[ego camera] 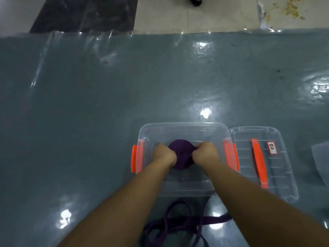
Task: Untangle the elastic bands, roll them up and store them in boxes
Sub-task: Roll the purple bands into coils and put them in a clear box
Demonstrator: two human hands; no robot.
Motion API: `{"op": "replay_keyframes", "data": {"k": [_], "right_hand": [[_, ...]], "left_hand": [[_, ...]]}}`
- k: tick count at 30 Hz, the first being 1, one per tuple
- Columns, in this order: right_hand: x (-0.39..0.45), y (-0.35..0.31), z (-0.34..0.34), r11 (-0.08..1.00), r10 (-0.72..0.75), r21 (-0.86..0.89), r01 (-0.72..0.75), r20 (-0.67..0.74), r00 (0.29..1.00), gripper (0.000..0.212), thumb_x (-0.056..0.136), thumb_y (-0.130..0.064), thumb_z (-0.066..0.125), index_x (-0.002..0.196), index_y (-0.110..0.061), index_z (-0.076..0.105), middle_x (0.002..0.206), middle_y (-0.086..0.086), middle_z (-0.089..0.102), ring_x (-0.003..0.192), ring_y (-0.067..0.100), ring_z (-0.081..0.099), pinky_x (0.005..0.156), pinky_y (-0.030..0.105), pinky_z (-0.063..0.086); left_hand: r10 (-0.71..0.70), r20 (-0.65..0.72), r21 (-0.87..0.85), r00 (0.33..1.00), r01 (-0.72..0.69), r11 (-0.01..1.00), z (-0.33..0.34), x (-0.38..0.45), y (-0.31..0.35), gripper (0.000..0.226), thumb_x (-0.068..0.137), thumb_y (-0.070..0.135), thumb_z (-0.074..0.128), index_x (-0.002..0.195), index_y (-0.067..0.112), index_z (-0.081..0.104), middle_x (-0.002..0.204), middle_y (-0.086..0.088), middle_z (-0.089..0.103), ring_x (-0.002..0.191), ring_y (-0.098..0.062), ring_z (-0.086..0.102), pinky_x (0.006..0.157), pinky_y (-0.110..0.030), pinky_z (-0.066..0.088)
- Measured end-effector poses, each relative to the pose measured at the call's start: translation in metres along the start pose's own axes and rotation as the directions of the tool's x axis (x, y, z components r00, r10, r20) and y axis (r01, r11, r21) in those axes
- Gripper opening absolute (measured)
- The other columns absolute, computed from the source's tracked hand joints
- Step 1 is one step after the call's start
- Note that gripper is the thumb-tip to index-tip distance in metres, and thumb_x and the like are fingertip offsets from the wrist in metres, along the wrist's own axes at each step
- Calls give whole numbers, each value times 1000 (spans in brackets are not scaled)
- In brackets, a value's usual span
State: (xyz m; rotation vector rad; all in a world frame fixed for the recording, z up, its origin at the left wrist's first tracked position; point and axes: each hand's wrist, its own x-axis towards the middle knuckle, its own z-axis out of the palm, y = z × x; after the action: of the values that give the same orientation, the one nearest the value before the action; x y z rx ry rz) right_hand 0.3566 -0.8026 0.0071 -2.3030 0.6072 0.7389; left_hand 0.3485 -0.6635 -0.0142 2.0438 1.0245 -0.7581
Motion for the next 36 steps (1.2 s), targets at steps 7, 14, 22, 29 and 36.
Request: {"op": "replay_keyframes", "data": {"k": [7, 14, 22, 29, 36], "right_hand": [[2, 6, 1, 1000, -18, 13, 19, -50, 999, 29, 85, -3, 66, 109, -14, 77, 108, 13, 77, 107, 33, 70, 89, 31, 53], [9, 6, 3, 996, -49, -79, 49, 9, 999, 32, 85, -6, 64, 115, -8, 74, 114, 17, 75, 111, 36, 69, 93, 36, 54], [-12, -7, -18, 986, -54, -144, 78, 167, 984, 31, 93, -7, 54, 120, 1, 66, 123, 21, 69, 114, 38, 66, 87, 38, 55], [-63, -9, -45, 985, -136, -92, 143, 76, 988, 25, 90, -9, 54, 108, -3, 69, 103, 19, 74, 98, 37, 72, 85, 44, 62], [-134, 6, -54, 939, -344, -69, 337, -146, 928, 29, 93, -13, 58, 119, -14, 70, 113, 7, 73, 100, 26, 67, 82, 29, 49]], "left_hand": [[88, -3, 55, 996, -88, 995, 7, 10, -9, 40, 100, 17, 61, 136, 4, 53, 136, -17, 60, 117, -35, 64, 80, -35, 46], [50, -37, 53, 998, -48, 997, 3, 5, -6, 43, 98, 16, 66, 135, 0, 51, 128, -17, 64, 109, -36, 66, 73, -34, 45], [113, 86, 279, 990, -132, 951, -28, -23, 9, 26, 97, 15, 60, 118, 2, 67, 119, -16, 69, 109, -36, 68, 79, -37, 50], [318, 274, 251, 908, -386, 887, -52, -77, 7, 29, 96, 24, 59, 114, 6, 73, 119, -15, 72, 114, -36, 67, 95, -41, 55], [590, 157, 112, 792, -608, 786, -80, -139, -29, 20, 96, 19, 57, 106, 29, 71, 115, 0, 73, 106, -24, 69, 92, -40, 59]]}}
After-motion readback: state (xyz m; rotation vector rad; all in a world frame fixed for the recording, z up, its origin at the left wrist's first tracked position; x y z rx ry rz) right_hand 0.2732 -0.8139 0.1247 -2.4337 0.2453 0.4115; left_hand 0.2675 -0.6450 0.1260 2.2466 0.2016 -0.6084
